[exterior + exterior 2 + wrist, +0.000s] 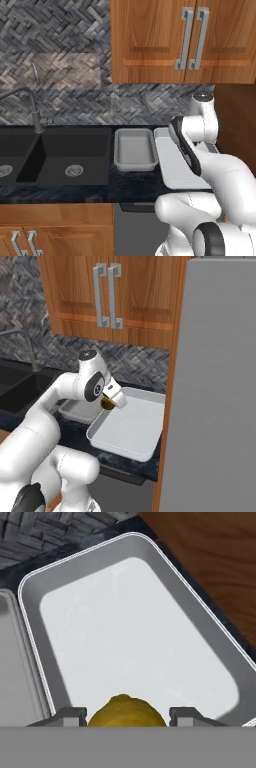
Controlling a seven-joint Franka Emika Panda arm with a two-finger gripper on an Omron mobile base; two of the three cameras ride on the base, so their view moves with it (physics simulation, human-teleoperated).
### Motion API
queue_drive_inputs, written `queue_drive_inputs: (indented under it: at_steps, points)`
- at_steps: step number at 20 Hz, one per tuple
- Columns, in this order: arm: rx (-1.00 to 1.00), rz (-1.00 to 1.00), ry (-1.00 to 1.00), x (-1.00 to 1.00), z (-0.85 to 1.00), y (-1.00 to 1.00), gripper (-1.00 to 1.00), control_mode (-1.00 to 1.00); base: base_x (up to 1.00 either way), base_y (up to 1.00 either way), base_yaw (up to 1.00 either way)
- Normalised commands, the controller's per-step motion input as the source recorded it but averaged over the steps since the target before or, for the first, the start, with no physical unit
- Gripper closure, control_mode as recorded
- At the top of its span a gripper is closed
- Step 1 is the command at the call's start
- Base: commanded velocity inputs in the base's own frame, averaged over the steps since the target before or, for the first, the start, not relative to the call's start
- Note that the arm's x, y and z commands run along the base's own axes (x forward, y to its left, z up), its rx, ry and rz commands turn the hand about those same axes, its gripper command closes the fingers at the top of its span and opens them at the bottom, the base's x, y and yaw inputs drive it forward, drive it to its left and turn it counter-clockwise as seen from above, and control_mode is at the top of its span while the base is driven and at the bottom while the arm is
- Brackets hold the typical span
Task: Place one lemon and one chicken drumstick in each tupperware on the nearby counter, to pack two identical lunches.
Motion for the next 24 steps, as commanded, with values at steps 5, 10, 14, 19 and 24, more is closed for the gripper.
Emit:
queue_drive_inputs:
  at_steps: [5,10,14,19,24]
  points:
    - [0.02,0.0,-0.07,-0.2,-0.62,-0.37,1.0,-1.0,0.0,0.0,0.0]
    - [-0.04,0.0,-0.02,0.16,-0.38,-0.39,1.0,-1.0,0.0,0.0,0.0]
    - [-0.02,0.0,0.0,0.36,-0.34,-0.39,1.0,-1.0,0.0,0.0,0.0]
    - [-0.03,-0.02,0.0,0.49,-0.28,-0.21,-1.0,-1.0,0.0,0.0,0.0]
    - [0.0,0.0,-0.01,-0.01,0.0,0.0,-1.0,-1.0,0.0,0.0,0.0]
